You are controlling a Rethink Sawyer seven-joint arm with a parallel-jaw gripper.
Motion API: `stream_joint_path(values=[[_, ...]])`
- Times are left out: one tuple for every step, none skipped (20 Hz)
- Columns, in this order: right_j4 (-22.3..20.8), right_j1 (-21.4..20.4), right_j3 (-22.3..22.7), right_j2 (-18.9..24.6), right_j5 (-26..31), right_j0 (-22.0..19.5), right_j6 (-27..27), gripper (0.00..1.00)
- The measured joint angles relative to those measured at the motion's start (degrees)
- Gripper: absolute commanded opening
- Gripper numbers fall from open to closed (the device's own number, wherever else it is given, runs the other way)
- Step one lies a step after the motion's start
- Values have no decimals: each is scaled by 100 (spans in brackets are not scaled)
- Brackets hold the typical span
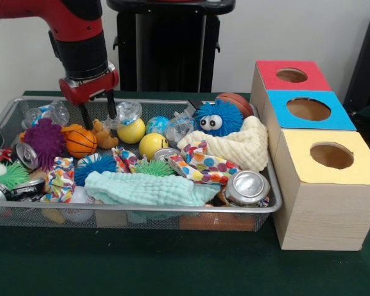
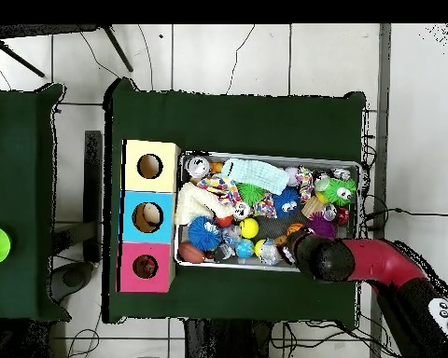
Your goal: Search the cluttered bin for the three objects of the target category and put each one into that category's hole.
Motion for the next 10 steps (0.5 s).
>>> stream_joint_path(values=[[-45, 14, -2, -32, -21, 24, 0, 100], [-72, 16, -3, -57, -37, 44, 0, 100], [-106, 9, -4, -98, -67, 75, 0, 100], [-129, 1, -3, -132, -92, 103, 0, 100], [-154, -10, -4, -169, -121, 133, 0, 100], [-170, -17, -3, -193, -135, 152, 0, 100], [-217, -36, -3, -267, -173, 213, 0, 100], [-233, -41, -4, -292, -185, 234, 0, 100], [-246, -43, -3, -307, -191, 248, 0, 100], [-258, -45, -3, -323, -196, 263, 0, 100]])
